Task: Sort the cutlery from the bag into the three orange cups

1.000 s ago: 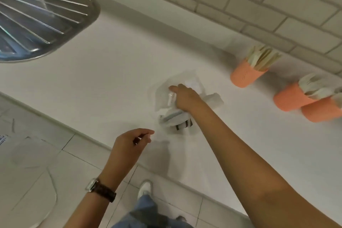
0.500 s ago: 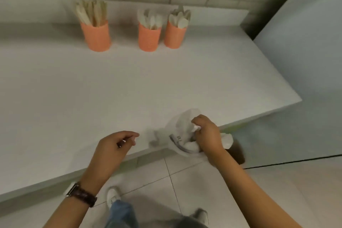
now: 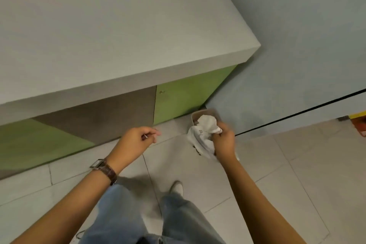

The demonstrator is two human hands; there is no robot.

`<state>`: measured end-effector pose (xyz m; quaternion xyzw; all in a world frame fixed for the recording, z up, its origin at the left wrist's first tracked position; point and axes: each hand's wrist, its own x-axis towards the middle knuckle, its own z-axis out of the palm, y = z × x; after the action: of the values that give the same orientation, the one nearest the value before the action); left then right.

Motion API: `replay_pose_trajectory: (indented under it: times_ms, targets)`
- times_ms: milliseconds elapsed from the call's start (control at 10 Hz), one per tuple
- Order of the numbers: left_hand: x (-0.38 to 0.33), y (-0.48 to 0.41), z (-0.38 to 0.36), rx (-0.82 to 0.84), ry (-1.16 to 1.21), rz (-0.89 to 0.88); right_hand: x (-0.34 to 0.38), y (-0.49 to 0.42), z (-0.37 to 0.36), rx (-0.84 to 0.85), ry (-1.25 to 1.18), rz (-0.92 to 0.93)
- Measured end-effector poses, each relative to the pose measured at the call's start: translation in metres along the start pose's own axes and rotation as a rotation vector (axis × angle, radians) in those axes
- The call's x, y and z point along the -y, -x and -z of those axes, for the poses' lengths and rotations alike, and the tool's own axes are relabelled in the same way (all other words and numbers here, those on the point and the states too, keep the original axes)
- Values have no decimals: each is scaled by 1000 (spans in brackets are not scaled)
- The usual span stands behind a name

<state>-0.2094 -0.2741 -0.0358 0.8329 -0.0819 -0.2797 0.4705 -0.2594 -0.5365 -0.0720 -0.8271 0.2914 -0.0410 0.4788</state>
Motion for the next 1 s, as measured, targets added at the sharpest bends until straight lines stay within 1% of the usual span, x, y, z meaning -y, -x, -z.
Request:
replay_pose_trajectory:
  times_ms: [100, 200, 300, 400, 500, 600, 700, 800, 900, 1000]
  targets:
    - [-6, -29, -46, 76, 4, 57, -37, -40, 9, 39, -40, -107]
    - [8, -75, -86, 104, -7, 88, -82, -95, 3, -6, -169, -262]
    - [47, -129, -128, 166, -24, 116, -155, -157, -20, -45, -107, -454]
    - [104, -185, -171, 196, -54, 157, -241, -217, -44, -20, 223, -517]
    - [160, -235, -208, 202, -104, 200, -285, -252, -72, -26, 91, -540]
    - [209, -287, -232, 238, -135, 184, -338, -295, -109, -9, 210, -497]
    - [246, -338, -245, 226, -183, 171, -390, -334, -138, 74, 488, -500]
    - [274, -366, -251, 148, -218, 146, -427, -339, -170, 113, 566, -459]
    - [286, -367, -260, 144, -208, 156, -458, -342, -187, 224, 624, -496]
    - [275, -360, -257, 148, -201, 171, -448, -351, -180, 199, 627, -489]
